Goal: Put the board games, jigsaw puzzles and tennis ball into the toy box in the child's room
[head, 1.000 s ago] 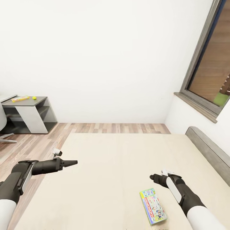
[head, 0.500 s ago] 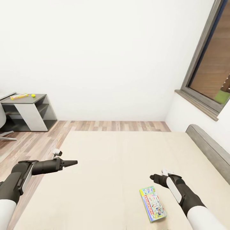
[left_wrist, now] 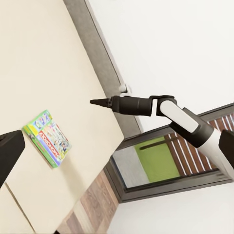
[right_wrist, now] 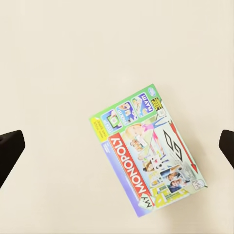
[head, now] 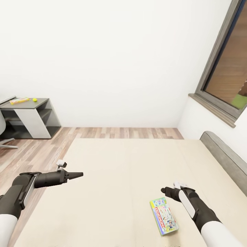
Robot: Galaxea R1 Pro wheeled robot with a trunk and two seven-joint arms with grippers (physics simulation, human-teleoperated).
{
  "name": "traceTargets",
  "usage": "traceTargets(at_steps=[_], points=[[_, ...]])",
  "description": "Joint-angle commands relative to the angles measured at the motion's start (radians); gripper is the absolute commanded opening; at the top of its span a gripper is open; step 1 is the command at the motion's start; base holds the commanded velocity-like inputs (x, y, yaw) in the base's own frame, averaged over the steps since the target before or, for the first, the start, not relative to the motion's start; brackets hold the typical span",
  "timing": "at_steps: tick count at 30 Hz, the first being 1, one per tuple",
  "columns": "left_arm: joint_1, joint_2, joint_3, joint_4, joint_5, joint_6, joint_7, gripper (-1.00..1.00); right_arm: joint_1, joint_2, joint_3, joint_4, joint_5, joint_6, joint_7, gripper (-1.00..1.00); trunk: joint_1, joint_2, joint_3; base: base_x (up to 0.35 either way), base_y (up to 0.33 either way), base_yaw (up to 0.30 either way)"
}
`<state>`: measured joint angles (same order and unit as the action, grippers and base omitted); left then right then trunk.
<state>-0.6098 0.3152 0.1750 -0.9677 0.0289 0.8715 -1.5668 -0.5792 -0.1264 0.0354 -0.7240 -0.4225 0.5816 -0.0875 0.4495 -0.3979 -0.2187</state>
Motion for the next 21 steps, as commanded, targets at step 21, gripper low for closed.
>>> traceTargets(at_steps=[21], points=[[-0.001,0.001,0.001,0.000,0.000,0.011,-0.004,1.00,-0.127,-0.008,0.003,-0.002,-0.012,0.081,-0.007,1.00,0.001,-0.002,-0.037,0.000,0.000,0.000]])
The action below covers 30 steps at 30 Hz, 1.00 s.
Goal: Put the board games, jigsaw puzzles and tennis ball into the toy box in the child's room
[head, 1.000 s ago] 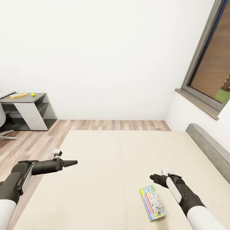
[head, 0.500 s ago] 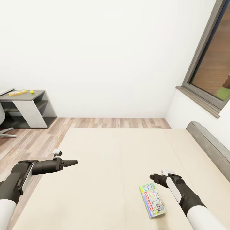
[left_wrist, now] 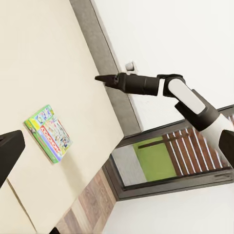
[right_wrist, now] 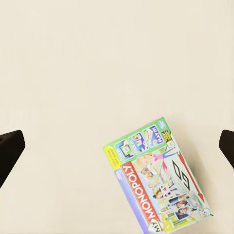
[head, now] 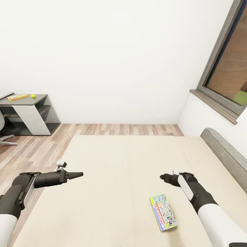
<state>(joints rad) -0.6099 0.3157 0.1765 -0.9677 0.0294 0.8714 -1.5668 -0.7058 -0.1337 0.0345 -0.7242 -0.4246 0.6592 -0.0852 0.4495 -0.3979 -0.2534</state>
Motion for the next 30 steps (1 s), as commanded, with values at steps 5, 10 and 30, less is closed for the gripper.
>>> traceTargets(at_steps=[5,10,30], points=[[-0.001,0.001,0.000,0.000,0.000,0.011,-0.004,1.00,-0.052,-0.003,0.005,-0.001,-0.011,0.048,-0.009,1.00,0.001,-0.002,-0.010,0.000,0.000,0.000],[-0.001,0.001,0.000,0.000,0.000,0.011,-0.004,1.00,-0.081,-0.004,0.005,-0.001,-0.010,0.077,-0.009,1.00,0.001,-0.002,-0.019,0.000,0.000,0.000],[0.016,0.035,0.044,-0.050,0.007,0.018,-0.004,1.00,-0.105,-0.006,0.008,0.047,-0.008,0.105,-0.008,1.00,0.001,-0.002,-0.052,0.000,0.000,0.000]])
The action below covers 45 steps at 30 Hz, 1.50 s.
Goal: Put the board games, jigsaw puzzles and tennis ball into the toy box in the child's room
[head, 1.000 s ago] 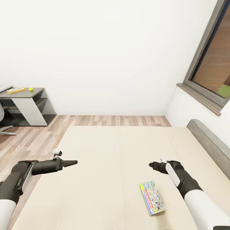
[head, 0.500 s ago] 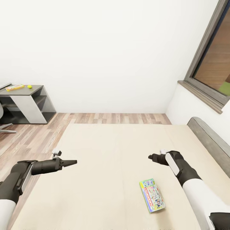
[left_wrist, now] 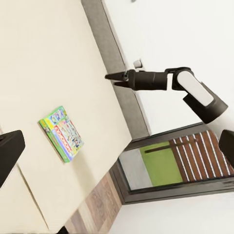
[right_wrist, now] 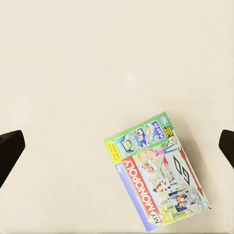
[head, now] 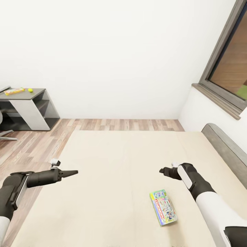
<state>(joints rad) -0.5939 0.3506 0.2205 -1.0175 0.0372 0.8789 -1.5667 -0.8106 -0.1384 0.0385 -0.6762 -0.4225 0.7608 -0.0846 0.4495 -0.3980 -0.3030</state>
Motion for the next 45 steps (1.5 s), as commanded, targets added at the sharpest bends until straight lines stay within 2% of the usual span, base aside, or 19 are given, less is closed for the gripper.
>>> traceTargets(at_steps=[1,5,12,17,27,45], points=[[0.004,0.004,0.001,-0.015,0.002,0.012,-0.004,1.00,0.000,-0.001,0.004,0.001,-0.010,0.003,-0.009,1.00,0.001,-0.002,-0.004,0.000,0.000,0.000],[0.029,0.014,0.005,-0.087,0.026,0.023,-0.004,1.00,0.000,0.000,0.005,0.006,-0.010,0.002,-0.008,1.00,0.001,-0.002,-0.010,0.000,0.000,0.000],[0.059,0.012,0.007,-0.243,0.119,0.082,-0.004,1.00,0.001,-0.002,0.006,0.008,-0.010,0.001,-0.006,1.00,0.001,-0.002,-0.022,0.000,0.000,0.000],[0.069,0.008,0.006,-0.318,0.150,0.109,-0.004,1.00,0.001,-0.002,0.006,0.009,-0.010,0.001,-0.005,1.00,0.001,-0.002,-0.030,0.000,0.000,0.000],[0.078,0.014,0.012,-0.353,0.168,0.119,-0.004,1.00,0.001,-0.004,0.006,0.009,-0.010,0.001,-0.004,1.00,0.001,-0.002,-0.046,0.000,0.000,0.000],[0.081,0.009,0.011,-0.354,0.163,0.118,-0.004,1.00,0.000,-0.001,0.003,0.008,-0.010,0.002,-0.003,1.00,0.001,-0.002,-0.076,0.000,0.000,0.000]])
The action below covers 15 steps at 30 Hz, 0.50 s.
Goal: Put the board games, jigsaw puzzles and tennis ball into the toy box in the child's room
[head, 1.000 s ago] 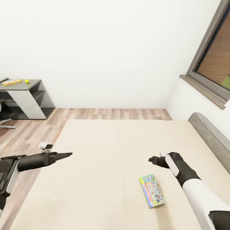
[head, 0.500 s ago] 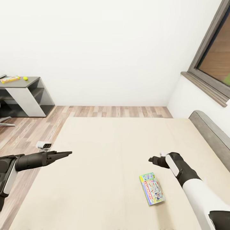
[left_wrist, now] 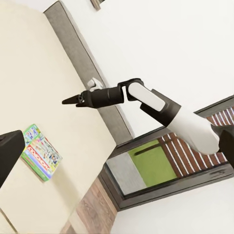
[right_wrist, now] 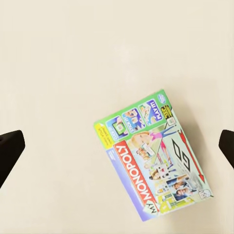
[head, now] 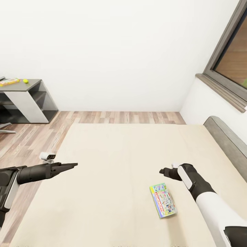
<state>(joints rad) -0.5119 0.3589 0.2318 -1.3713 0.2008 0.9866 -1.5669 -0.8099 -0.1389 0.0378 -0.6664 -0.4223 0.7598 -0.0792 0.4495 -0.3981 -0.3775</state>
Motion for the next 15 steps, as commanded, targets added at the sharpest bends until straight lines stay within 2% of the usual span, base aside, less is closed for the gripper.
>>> traceTargets(at_steps=[1,15], points=[[-0.001,0.000,0.000,-0.001,-0.001,0.011,-0.004,1.00,-0.001,-0.001,0.004,-0.002,-0.010,0.003,-0.008,1.00,0.000,-0.002,-0.003,0.000,0.000,0.000],[0.005,0.001,0.001,0.000,-0.002,0.009,-0.004,1.00,-0.034,-0.003,0.004,-0.004,-0.010,0.025,-0.008,1.00,0.000,-0.002,-0.026,0.000,0.000,0.000]])
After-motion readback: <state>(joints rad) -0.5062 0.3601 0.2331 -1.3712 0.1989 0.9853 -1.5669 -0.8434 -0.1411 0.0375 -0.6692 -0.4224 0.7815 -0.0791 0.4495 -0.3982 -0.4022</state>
